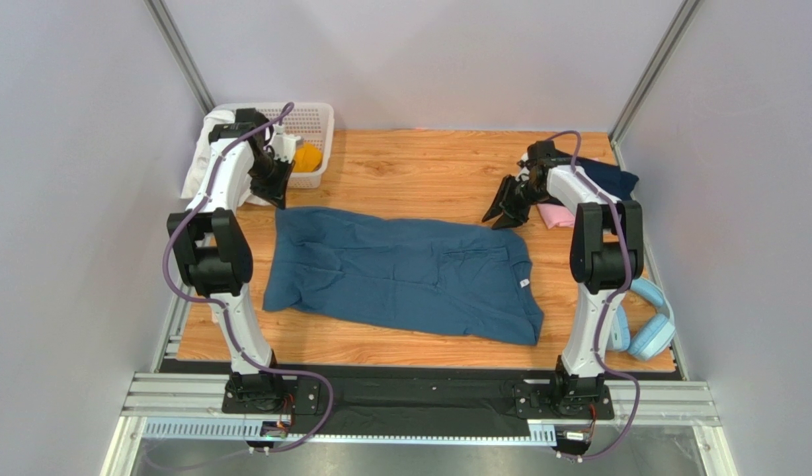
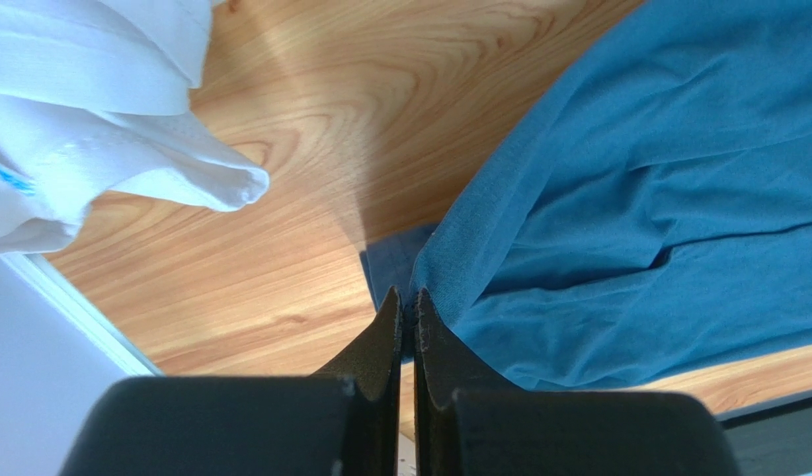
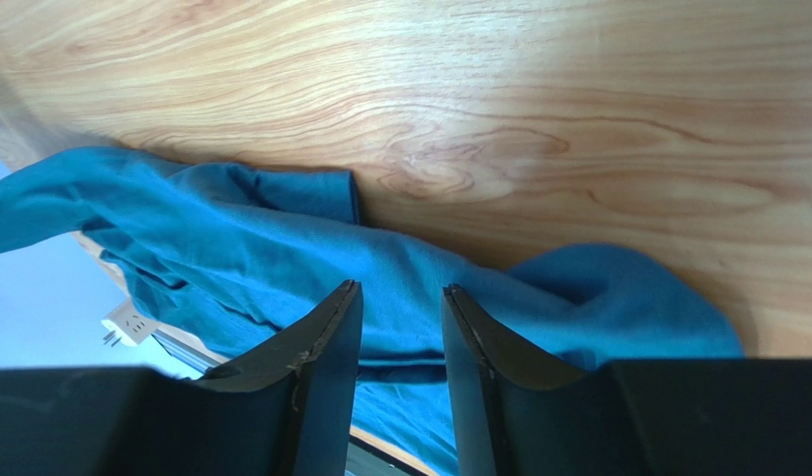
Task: Fold and stack the t-shirts
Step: Grap the side of the flattened tshirt furthest away from the robot with both arms
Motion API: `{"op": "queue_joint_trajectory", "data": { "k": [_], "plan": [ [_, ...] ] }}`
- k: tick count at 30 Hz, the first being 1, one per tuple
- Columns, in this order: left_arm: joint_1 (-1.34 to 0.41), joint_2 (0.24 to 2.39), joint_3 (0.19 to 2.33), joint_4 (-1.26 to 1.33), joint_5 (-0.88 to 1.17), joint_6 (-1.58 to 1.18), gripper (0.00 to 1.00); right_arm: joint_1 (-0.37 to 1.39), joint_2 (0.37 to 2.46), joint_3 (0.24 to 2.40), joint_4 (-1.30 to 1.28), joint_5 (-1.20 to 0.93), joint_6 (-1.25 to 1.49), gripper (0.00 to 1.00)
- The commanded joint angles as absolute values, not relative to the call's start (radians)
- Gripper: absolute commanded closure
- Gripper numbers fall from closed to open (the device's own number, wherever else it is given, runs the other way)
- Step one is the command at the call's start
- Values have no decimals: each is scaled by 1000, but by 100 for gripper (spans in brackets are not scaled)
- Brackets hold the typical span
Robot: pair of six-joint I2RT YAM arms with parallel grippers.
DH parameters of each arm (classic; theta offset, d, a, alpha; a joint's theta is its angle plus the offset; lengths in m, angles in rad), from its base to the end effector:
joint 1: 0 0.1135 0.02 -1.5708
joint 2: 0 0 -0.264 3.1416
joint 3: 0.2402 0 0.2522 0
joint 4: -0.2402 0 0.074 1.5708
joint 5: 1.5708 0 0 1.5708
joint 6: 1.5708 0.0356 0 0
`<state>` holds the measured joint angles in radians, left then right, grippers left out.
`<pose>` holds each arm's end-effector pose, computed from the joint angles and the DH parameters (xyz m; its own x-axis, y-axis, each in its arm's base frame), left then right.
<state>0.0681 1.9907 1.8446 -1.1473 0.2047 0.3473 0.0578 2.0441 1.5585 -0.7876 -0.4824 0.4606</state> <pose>0.4081 0.0206 0.2736 -0.9060 0.2722 -0.3241 0.3162 0.9444 -0.0906 0.4143 0.0405 0.1863 -0.9381 0.3402 -0.0655 0.2568 0.8097 0.5276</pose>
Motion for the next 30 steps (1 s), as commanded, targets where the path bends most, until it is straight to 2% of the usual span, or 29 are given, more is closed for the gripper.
{"op": "queue_joint_trajectory", "data": {
  "k": [1, 8, 10, 12, 19, 23, 29, 30],
  "plan": [
    [71, 1997, 1986, -1173, 195, 365, 100, 107, 2069, 1624, -781, -522, 442, 63],
    [69, 2039, 2045, -1212, 196, 333, 100, 164, 1974, 1540, -738, -416, 449, 63],
    [67, 2004, 1968, -1174, 247, 315, 100, 164, 1976, 1554, -733, -387, 439, 58],
    [61, 1962, 1895, -1138, 261, 308, 100, 164, 2028, 1609, -771, -397, 408, 47],
    [54, 1878, 1839, -1117, 267, 298, 100, 164, 2169, 1733, -827, -408, 397, 29],
    [51, 1847, 1825, -1131, 259, 310, 100, 164, 2186, 1741, -860, -448, 410, 28],
    [49, 1816, 1738, -1106, 262, 321, 100, 173, 1974, 1537, -795, -394, 425, 30],
    [49, 1819, 1730, -1104, 262, 322, 100, 173, 1962, 1529, -792, -393, 423, 33]
  ]
}}
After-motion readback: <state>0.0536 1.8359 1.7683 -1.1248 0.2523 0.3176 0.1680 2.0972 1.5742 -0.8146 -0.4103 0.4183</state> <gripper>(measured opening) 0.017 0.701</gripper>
